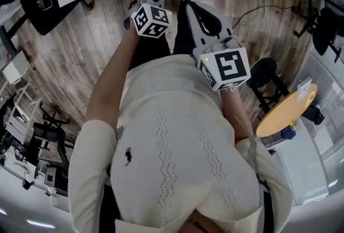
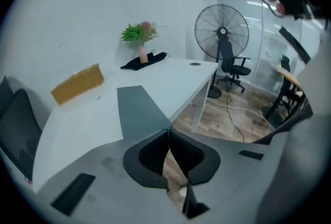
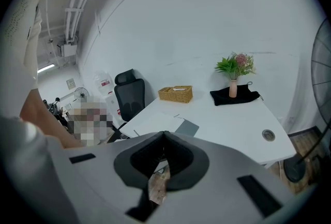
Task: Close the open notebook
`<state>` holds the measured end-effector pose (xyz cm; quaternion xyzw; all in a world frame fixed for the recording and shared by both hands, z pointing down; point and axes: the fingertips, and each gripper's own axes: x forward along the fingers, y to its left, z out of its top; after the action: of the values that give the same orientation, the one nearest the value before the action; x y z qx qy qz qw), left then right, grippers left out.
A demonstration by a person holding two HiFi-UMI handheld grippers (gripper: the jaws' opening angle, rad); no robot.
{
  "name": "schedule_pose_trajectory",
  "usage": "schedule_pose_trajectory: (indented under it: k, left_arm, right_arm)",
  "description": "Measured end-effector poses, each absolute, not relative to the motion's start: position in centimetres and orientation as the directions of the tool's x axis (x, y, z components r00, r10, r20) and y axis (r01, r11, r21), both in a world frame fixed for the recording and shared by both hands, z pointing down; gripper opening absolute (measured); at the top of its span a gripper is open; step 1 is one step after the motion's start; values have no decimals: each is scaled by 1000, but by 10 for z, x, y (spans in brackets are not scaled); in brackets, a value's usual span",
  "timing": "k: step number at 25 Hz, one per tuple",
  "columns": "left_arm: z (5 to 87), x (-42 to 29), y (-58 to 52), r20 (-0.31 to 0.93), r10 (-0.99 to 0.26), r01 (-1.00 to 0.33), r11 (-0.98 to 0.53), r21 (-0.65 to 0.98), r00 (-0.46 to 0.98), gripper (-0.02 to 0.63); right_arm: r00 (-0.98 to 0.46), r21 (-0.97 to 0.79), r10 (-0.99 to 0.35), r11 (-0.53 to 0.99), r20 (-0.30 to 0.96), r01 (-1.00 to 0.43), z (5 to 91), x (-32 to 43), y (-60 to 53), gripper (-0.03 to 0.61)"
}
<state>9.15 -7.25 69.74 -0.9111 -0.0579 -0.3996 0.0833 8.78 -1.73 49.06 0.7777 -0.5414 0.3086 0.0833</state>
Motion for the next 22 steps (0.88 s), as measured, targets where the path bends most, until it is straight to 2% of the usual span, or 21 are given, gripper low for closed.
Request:
schedule_pose_trajectory:
  k: [3, 9, 22]
  left_arm:
    - [691, 92, -75, 718, 94, 115, -993, 19, 689, 22]
    - [679, 90, -77, 660, 161, 68, -984, 165, 734, 23]
    - [652, 87, -86, 582, 150, 68, -985, 161, 800, 23]
  right_arm:
    - [221, -202, -791, -396, 570, -896, 490, 87, -19, 0]
    - [216, -196, -797, -384, 564, -902, 486, 86, -22, 0]
    - [204, -173, -815, -346, 542, -922, 473, 80, -31, 0]
